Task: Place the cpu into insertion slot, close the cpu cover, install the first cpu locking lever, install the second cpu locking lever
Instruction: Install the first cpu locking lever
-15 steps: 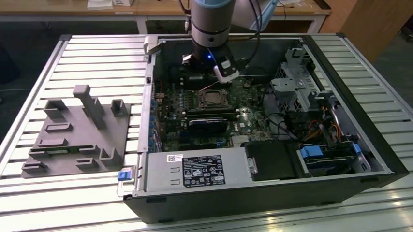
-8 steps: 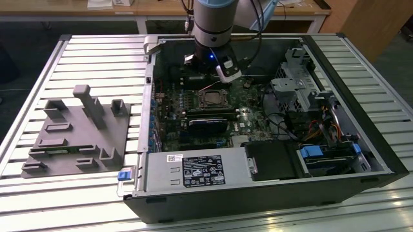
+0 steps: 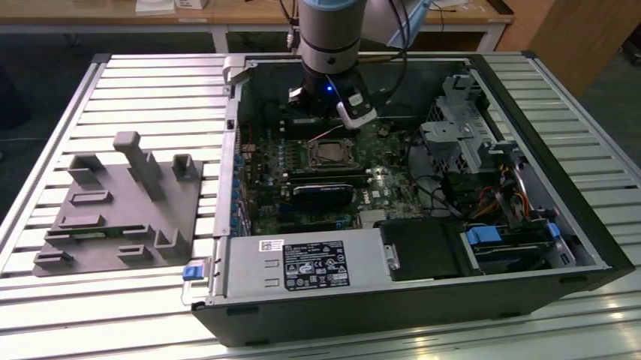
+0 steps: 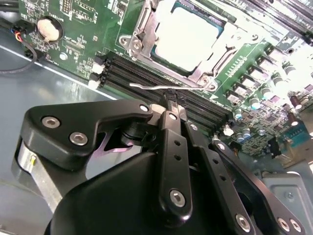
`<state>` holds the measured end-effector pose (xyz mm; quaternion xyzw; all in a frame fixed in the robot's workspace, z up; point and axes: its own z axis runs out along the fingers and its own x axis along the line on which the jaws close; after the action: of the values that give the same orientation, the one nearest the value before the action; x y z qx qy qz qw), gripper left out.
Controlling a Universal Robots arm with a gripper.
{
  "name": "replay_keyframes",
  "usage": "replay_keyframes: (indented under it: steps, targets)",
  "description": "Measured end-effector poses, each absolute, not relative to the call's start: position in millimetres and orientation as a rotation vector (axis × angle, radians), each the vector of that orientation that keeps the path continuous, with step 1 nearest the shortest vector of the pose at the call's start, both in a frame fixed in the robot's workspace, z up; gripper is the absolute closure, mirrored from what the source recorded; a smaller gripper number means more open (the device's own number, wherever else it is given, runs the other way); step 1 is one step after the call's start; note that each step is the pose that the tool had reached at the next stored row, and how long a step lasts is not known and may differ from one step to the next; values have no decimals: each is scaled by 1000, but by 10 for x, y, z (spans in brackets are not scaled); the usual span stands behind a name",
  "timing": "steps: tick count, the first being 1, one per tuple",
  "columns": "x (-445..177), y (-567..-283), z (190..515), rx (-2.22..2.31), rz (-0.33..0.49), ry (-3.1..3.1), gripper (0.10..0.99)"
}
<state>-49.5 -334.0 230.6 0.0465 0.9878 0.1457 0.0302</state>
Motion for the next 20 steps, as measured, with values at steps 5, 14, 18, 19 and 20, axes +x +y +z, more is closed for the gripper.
replay_keyframes:
  steps: [5,14,18,19,20]
  targets:
    - [-487,-3340,2279,201,446,3037,980]
    - [-450,-3330,2240,280,441,3023,980]
    - [-449,-3329,2222,295,441,3019,980]
    - [-449,-3328,2217,296,441,3016,980]
    - [-449,-3328,2213,297,440,3014,980]
